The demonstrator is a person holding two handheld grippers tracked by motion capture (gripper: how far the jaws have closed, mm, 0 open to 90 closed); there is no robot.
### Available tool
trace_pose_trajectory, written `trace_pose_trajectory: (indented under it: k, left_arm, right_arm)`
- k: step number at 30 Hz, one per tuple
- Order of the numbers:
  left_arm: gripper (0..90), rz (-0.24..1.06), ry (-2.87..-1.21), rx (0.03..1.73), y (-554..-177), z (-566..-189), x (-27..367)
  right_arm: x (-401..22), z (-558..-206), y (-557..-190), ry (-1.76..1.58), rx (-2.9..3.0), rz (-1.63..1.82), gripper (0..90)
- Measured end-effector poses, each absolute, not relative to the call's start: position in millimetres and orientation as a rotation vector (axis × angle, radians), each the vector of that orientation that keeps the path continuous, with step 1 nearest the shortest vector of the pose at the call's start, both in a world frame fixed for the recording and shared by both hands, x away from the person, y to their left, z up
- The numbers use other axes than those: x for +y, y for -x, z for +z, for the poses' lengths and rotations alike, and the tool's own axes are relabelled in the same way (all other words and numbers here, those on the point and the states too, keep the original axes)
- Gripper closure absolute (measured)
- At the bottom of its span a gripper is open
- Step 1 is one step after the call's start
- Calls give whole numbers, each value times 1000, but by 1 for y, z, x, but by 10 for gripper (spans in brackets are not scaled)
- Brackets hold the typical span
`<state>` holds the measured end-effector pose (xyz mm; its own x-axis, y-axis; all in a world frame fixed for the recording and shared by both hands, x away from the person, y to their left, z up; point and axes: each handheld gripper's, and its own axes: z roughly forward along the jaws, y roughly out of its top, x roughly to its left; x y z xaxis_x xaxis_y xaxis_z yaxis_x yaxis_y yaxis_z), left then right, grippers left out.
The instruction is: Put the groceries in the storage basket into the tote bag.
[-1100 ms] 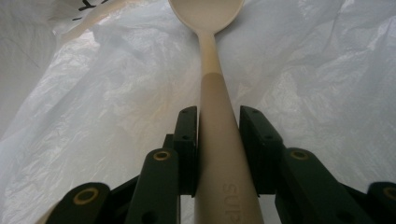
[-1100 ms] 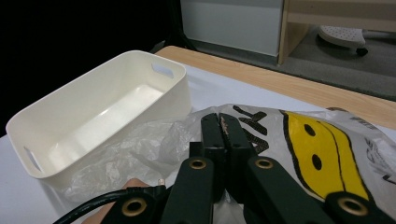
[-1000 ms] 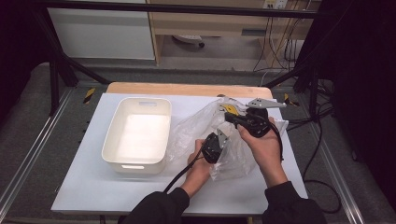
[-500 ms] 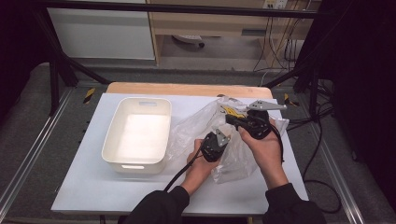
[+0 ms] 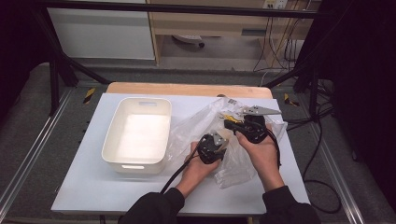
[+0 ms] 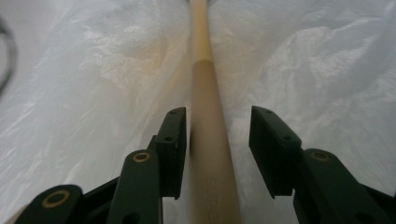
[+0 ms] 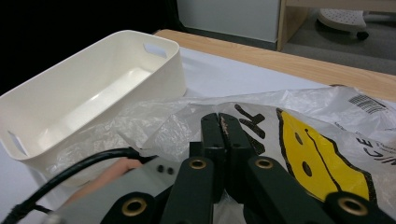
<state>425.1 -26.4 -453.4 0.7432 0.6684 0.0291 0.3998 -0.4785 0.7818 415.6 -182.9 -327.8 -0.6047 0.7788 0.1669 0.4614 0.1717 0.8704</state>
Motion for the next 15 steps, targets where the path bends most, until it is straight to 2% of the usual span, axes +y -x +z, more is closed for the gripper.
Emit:
trace_pose_trajectory:
  k: [8,11,15]
  left_arm:
    - [462,457,-2113,774,-403,-446,-4]
    - [478,445,-2145,734,-390,-445,3]
    - [454,421,-2135,720,-379,-441,12]
  right_arm:
    - [-184,-336,-417,-1210,2130,1412,900]
    - [-185,-339,-417,-1211,2131,1417,900]
    - [-186,-345,-415,-1225,2130,1422,900]
